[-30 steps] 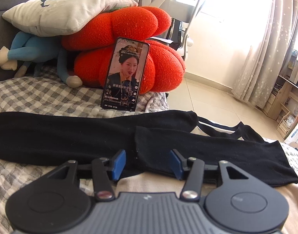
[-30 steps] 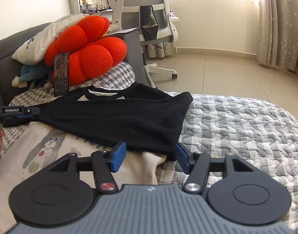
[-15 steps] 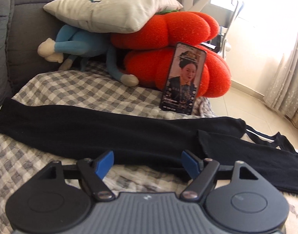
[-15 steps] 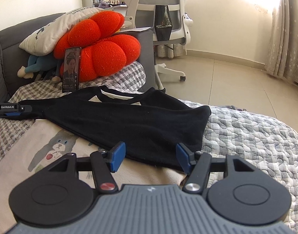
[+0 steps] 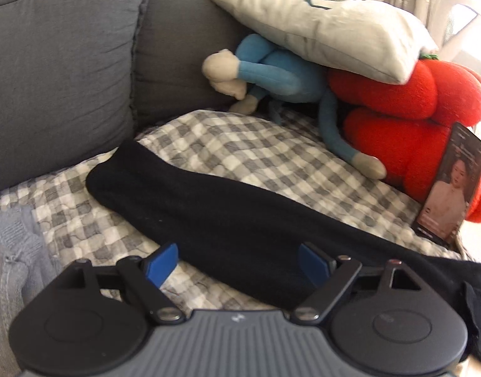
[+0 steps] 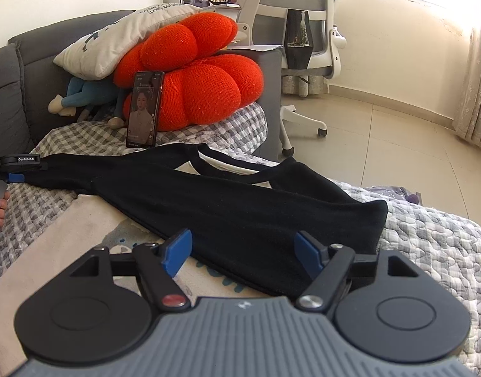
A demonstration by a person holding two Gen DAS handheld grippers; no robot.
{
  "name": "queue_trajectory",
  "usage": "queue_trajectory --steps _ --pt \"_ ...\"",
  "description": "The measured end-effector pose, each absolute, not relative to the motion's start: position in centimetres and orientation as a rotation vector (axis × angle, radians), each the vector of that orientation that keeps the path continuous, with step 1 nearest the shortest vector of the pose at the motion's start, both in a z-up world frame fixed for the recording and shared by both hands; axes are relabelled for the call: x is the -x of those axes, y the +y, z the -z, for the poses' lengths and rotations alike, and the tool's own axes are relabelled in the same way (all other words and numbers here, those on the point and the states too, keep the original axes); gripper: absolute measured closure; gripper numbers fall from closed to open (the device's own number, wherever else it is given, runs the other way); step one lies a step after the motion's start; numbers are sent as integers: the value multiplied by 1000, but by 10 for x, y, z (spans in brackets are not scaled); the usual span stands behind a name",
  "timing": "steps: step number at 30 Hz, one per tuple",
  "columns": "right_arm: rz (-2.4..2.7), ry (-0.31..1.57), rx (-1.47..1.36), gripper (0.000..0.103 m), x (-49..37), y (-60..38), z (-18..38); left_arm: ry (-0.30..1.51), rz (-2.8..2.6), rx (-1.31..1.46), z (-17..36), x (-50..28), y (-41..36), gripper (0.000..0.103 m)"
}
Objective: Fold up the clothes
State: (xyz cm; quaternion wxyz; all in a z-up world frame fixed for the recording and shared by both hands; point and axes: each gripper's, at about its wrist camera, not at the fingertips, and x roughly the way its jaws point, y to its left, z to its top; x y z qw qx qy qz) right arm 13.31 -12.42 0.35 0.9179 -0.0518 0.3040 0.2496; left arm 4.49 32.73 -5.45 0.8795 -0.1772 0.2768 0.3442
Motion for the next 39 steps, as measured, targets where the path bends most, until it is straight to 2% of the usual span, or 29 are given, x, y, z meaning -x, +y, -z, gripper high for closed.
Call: queue_trajectory --steps 8,12,17,19,20,22,24,31,39 --pt "-557 635 122 26 -141 -107 -3 536 -901 391 75 -52 359 19" --pt "-569 635 134 25 -144 -100 -1 505 -942 438 78 -51 370 24" --pt "-580 644 128 25 -149 -96 4 455 -981 481 77 -49 379 48" --pt "-583 648 124 25 -150 -95 5 437 -994 500 76 -48 380 66" --pt "-583 649 121 25 -150 -95 6 426 -999 508 76 -46 381 70" --pt "-585 651 114 25 -151 -95 7 407 -998 502 74 -44 379 88" --pt "-586 651 103 25 -152 -97 8 385 -983 483 70 -43 375 95" --pt "-588 652 67 25 -154 -100 10 300 -916 470 46 -40 358 97" --pt "-597 648 33 24 -155 -105 11 299 -807 535 25 -33 349 97"
